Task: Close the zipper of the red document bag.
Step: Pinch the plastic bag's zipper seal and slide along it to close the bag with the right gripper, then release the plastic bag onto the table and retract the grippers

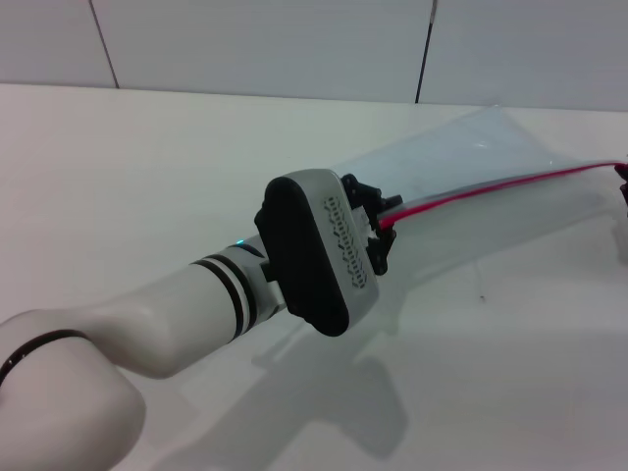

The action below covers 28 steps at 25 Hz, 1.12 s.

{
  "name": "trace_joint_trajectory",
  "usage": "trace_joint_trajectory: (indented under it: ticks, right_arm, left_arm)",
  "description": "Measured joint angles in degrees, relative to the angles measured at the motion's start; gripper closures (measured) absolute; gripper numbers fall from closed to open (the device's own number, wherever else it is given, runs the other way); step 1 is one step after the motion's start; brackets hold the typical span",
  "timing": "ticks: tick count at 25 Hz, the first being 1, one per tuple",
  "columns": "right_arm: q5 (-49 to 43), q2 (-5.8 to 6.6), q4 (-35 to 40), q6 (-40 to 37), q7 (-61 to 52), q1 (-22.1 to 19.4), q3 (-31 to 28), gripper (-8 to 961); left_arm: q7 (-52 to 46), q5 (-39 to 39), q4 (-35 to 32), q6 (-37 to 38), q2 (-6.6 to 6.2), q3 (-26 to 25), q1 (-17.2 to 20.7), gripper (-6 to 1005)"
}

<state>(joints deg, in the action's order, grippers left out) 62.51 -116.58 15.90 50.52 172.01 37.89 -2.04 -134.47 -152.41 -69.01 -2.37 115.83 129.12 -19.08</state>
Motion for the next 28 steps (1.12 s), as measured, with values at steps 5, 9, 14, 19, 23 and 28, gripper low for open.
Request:
trace_joint_trajectory:
  ticks: [5, 9, 14, 19, 23, 28]
  right_arm:
    - [0.1, -0.02, -1.5, 0.2, 0.0, -0.3, -5.7, 840]
    - [0.1, -0.05, -2.8, 0.8, 0.0, -0.6, -9.9, 634]
    - [0.1, -0.04, -4.0, 6.6, -0.1, -2.1, -15.8, 436]
    - [0.1, 0.08, -5.9, 17.9, -0.2, -5.1, -21.0, 204]
    - [0.1, 0.17, -8.6, 28.3, -0.4, -8.0, -26.2, 110]
    - [0.1, 0.12, -13.0, 34.3, -0.7, -10.5, -30.4, 64]
  left_arm:
    - [-0.1, 0.3, 2.1, -5.9, 0.21, 0.1, 0.5, 932]
    - [-0.5, 0.8, 3.9, -12.1, 0.28, 0.1, 1.3, 932]
    - [-1.0, 3.4, 6.6, -21.0, 0.28, 0.2, 2.0, 824]
    - [-3.0, 10.8, 10.0, -31.4, 0.25, -0.4, 2.2, 620]
    - [-7.5, 17.5, 12.9, -40.8, -0.15, -0.5, 2.2, 438]
    - [-18.7, 18.3, 19.0, -50.9, -0.4, -0.4, 1.8, 246]
